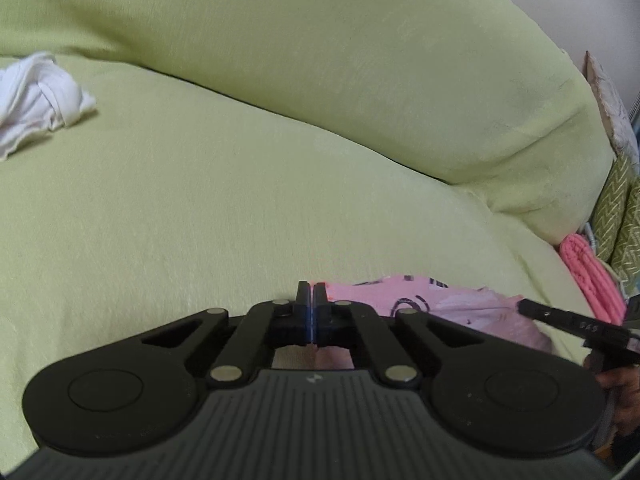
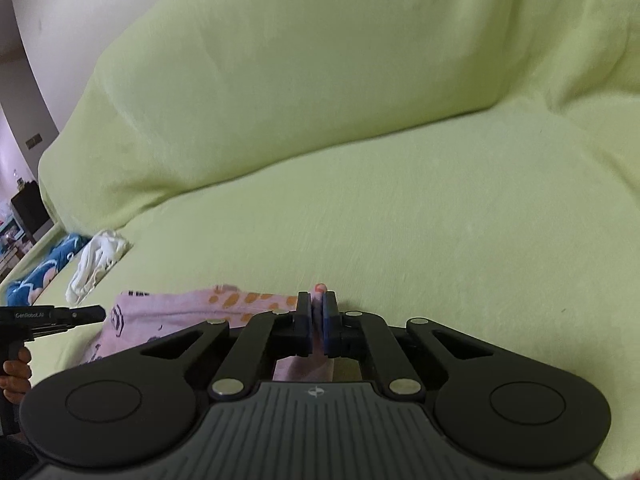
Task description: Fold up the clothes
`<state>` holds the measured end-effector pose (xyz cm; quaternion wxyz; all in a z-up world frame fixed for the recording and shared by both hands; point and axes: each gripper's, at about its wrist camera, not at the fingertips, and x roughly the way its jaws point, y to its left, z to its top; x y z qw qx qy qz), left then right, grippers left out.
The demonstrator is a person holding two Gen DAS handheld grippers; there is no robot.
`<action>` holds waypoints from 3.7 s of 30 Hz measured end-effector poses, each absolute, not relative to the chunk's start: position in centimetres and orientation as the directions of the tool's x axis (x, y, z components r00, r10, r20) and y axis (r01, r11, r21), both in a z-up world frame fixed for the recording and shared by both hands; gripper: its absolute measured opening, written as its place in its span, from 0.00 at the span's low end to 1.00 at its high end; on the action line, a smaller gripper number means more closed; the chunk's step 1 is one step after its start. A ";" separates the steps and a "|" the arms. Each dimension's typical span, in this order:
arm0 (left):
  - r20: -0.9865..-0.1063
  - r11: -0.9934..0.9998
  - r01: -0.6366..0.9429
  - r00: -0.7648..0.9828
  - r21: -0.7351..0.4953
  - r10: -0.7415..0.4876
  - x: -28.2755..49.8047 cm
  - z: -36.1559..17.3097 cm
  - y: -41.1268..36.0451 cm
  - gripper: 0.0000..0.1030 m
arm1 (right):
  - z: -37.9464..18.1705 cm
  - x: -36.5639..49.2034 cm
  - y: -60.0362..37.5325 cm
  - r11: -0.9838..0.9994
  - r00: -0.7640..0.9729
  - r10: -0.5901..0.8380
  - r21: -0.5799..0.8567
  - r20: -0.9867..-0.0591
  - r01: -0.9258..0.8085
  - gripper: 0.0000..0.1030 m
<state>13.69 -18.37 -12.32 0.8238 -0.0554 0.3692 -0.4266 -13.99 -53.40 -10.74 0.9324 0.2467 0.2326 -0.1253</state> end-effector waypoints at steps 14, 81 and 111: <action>-0.544 0.567 0.584 0.239 -0.581 -0.804 15.7 -13.2 -18.5 0.20 | -11.3 -13.8 -53.3 0.837 0.863 -0.105 0.425 -0.494 0.345 0.08; -0.667 0.638 0.750 0.386 -0.176 -0.638 1.1 -11.2 -17.3 0.03 | -12.2 -20.1 -38.0 0.911 0.798 -0.187 0.204 -0.573 0.359 0.00; -0.686 0.709 0.682 0.430 -0.178 -0.586 -0.1 -11.3 -15.7 0.12 | -11.5 -22.0 -38.0 0.876 0.767 -0.266 0.187 -0.583 0.446 0.12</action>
